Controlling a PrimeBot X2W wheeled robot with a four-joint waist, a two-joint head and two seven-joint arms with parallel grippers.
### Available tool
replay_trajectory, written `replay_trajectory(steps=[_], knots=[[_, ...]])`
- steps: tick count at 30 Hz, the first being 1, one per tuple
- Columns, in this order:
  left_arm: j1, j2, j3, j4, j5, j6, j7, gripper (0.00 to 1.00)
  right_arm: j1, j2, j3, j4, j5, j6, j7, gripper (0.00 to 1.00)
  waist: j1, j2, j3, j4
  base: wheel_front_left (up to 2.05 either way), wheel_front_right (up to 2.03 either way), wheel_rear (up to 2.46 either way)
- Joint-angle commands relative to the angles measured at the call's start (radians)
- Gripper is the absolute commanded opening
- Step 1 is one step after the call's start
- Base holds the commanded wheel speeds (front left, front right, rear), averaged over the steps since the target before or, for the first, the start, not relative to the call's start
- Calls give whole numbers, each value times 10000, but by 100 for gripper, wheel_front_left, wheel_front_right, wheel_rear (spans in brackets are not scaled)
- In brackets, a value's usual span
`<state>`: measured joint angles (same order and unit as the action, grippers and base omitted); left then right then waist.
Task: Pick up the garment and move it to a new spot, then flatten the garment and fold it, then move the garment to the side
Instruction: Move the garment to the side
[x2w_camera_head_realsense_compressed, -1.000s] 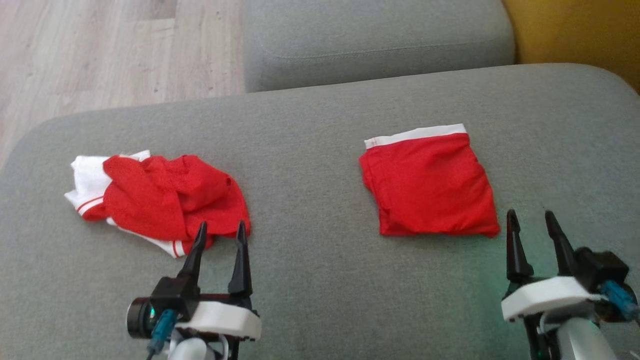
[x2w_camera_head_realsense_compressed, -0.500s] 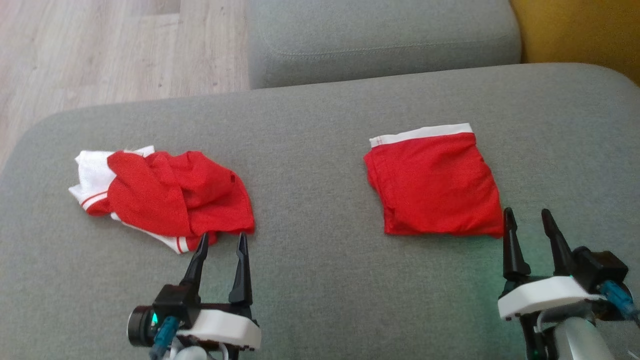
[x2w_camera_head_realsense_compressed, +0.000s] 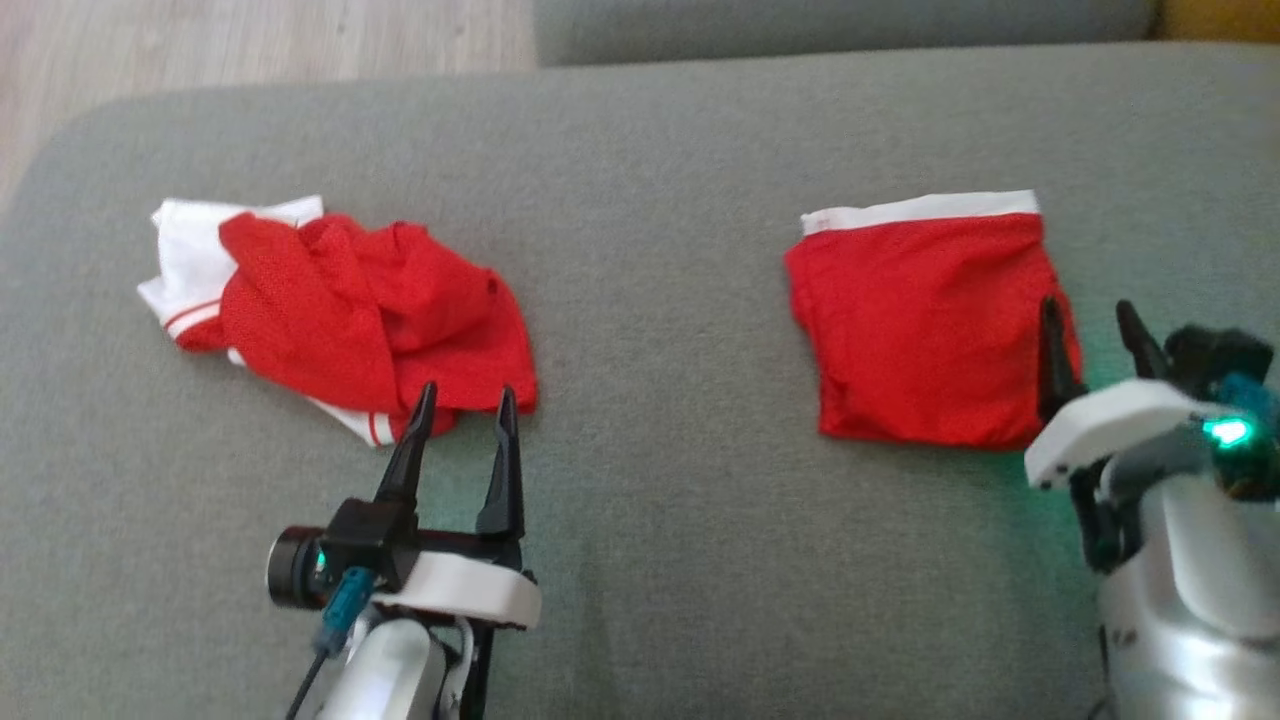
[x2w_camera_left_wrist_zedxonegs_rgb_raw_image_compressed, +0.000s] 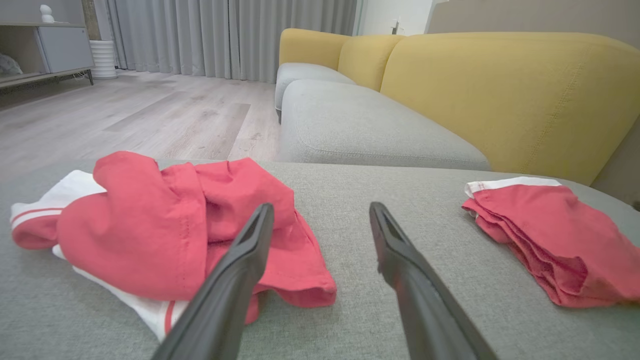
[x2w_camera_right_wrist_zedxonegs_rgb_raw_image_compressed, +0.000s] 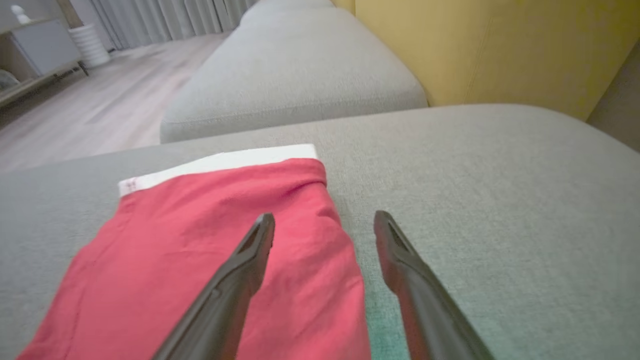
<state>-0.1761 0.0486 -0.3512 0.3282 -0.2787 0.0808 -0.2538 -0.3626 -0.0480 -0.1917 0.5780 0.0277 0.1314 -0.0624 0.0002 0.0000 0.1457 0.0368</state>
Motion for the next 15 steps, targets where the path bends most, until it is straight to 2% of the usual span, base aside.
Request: replay_trajectory(steps=[1,9,15], knots=[[-450,16,210,-337,41,65,-80,100,-553,-99,69,-29,-122,-7,103,100,-2,0,381,279,0,0,0],[-820,16,-183,-453,-164,195,-80,100,-2052,-579,-680,2345,-488,-7,874,100,-2,0,898,745,0,0,0],[-903,16,-165,-462,-131,253,-80,100,-2490,-780,176,3559,-237,-7,1144,100,-2,0,1000,782,0,0,0]])
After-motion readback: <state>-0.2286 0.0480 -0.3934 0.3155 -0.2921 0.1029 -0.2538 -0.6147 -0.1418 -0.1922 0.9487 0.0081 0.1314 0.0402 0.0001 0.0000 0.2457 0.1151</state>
